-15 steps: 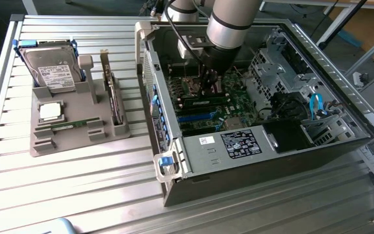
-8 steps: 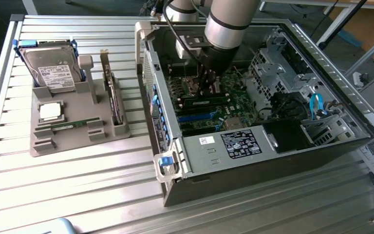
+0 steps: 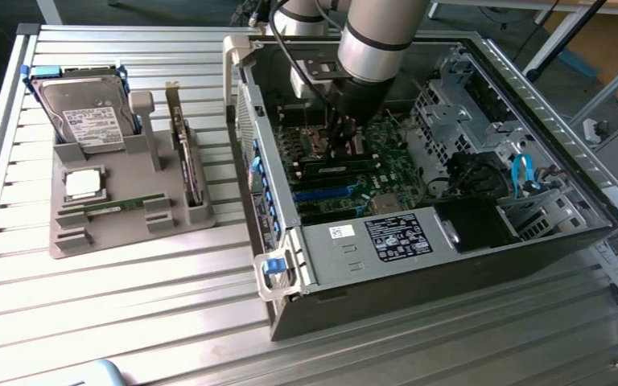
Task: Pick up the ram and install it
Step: 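Press down the ram until it locks into place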
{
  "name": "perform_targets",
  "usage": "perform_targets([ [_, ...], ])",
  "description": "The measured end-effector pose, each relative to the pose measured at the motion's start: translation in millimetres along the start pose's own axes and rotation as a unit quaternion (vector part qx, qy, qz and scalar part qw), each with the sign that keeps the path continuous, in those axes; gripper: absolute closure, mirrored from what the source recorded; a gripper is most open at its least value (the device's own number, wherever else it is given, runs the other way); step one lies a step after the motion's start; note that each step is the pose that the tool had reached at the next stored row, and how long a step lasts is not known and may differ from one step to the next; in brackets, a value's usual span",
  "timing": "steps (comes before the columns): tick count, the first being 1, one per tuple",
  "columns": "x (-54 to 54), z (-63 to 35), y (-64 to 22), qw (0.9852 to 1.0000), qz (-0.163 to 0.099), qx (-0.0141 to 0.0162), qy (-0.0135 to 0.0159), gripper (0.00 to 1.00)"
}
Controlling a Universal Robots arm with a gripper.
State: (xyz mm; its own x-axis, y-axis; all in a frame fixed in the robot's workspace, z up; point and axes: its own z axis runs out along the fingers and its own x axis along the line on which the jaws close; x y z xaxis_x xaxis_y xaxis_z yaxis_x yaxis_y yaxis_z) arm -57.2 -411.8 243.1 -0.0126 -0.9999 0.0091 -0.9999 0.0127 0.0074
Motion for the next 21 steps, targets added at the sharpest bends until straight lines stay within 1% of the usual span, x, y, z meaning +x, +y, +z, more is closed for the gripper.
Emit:
perform_targets([
  [21, -0.1, 6.4, 0.1, 1.0000, 0.000, 0.0000, -0.0001, 0.89],
])
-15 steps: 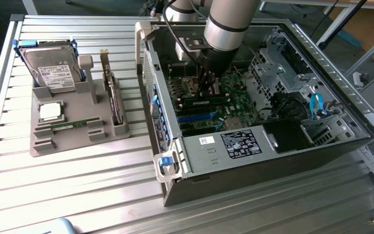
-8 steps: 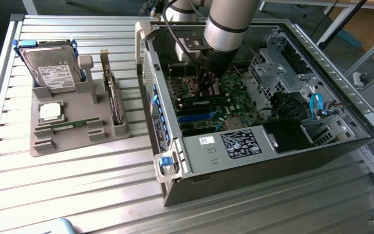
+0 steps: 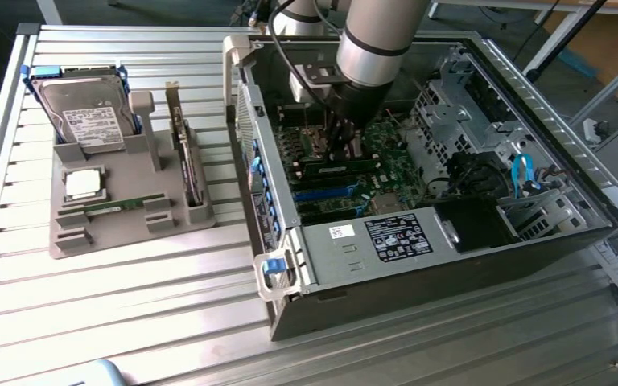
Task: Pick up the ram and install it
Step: 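Press down the ram until it locks into place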
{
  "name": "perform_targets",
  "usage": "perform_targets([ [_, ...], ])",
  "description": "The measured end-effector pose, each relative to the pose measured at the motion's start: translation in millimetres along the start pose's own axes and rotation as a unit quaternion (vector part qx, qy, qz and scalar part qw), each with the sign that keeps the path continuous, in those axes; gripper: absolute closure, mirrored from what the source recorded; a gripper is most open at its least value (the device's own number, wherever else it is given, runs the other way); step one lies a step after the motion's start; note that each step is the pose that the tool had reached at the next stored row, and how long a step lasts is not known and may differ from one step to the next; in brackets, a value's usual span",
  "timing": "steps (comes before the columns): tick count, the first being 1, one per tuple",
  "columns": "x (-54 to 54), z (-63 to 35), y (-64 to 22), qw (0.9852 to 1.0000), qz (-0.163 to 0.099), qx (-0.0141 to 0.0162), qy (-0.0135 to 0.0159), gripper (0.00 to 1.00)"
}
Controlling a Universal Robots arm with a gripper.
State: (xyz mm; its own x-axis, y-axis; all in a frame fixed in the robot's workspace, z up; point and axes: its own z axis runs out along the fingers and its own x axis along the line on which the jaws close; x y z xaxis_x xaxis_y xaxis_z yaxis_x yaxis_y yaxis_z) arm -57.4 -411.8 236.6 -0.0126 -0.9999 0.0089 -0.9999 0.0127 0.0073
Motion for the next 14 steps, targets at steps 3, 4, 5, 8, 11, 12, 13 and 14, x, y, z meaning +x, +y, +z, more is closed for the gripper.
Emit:
perform_targets([
  [3, 0.0, 1.0, 0.0, 1.0000, 0.000, -0.0001, 0.0001, 0.89],
  [4, 0.0, 1.2, 0.0, 1.0000, 0.000, -0.0001, 0.0001, 0.89],
  [5, 0.0, 1.5, 0.0, 1.0000, 0.000, -0.0001, 0.0001, 0.89],
  [8, 0.0, 1.7, 0.0, 1.0000, 0.000, 0.0000, 0.0001, 0.89],
  [11, 0.0, 2.0, 0.0, 1.0000, 0.000, 0.0000, 0.0000, 0.89],
  [12, 0.0, 2.3, 0.0, 1.0000, 0.000, 0.0000, 0.0000, 0.89],
  [13, 0.0, 2.6, 0.0, 1.0000, 0.000, 0.0000, 0.0001, 0.89],
  [14, 0.0, 2.8, 0.0, 1.0000, 0.000, -0.0001, 0.0001, 0.89],
])
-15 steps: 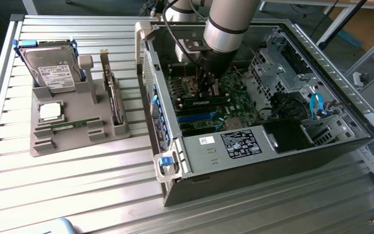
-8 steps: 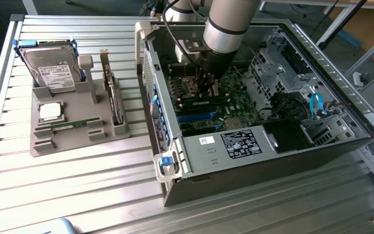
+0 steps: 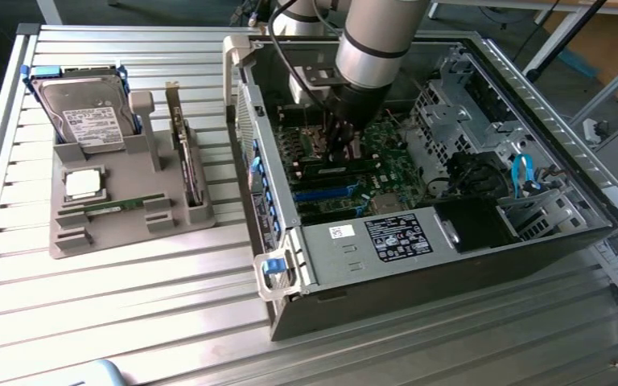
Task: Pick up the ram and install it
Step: 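Press down the ram until it locks into place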
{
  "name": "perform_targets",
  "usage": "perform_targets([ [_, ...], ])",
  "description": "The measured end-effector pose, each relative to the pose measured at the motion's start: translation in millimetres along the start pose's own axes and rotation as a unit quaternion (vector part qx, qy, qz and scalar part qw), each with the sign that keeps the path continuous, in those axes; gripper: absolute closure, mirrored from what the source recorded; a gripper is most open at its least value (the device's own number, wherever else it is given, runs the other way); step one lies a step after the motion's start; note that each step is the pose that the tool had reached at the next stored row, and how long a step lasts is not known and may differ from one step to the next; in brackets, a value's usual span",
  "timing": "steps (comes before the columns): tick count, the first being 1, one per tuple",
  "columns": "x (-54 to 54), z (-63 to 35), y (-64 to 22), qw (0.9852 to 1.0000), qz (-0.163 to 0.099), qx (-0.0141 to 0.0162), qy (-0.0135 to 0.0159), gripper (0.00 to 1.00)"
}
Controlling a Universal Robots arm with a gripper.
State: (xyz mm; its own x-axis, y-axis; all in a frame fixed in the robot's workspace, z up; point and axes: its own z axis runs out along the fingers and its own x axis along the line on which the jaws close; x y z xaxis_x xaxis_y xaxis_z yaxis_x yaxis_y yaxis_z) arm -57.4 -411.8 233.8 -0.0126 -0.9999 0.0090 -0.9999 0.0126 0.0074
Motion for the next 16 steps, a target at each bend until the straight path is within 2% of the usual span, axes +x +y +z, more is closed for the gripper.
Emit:
perform_targets([
  [16, 0.1, 2.4, 0.0, 1.0000, 0.000, 0.0000, 0.0000, 0.89],
])
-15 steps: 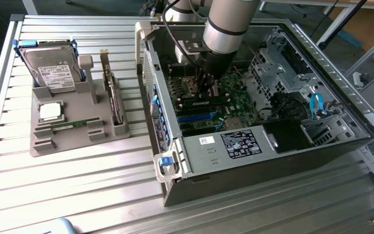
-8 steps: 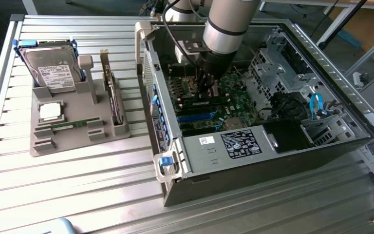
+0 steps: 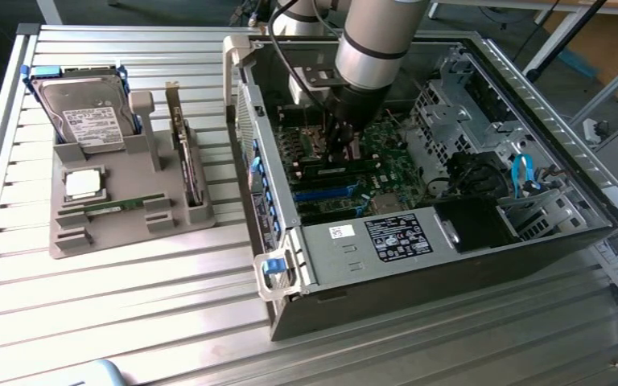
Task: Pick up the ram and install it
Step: 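Press down the ram until it locks into place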
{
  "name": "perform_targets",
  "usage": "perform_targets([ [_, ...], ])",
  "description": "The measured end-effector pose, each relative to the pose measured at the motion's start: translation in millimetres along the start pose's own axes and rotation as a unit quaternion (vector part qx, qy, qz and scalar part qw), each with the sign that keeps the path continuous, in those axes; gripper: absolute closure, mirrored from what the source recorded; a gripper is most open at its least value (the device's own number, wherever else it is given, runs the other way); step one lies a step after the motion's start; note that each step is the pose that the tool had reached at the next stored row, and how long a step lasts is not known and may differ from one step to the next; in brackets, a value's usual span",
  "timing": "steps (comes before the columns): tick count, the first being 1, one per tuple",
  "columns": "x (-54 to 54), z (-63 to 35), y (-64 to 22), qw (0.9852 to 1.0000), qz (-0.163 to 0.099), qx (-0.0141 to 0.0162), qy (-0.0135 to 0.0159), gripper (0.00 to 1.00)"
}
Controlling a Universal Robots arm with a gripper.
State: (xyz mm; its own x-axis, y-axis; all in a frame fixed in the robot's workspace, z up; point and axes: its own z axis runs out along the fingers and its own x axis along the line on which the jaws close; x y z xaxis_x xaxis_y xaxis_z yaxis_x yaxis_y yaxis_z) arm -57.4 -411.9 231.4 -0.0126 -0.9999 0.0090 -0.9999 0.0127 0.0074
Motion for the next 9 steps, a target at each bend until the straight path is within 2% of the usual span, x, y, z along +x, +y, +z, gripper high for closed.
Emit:
perform_targets([
  [9, 0.7, 1.9, 0.0, 1.0000, 0.000, 0.0000, -0.0001, 0.89],
])
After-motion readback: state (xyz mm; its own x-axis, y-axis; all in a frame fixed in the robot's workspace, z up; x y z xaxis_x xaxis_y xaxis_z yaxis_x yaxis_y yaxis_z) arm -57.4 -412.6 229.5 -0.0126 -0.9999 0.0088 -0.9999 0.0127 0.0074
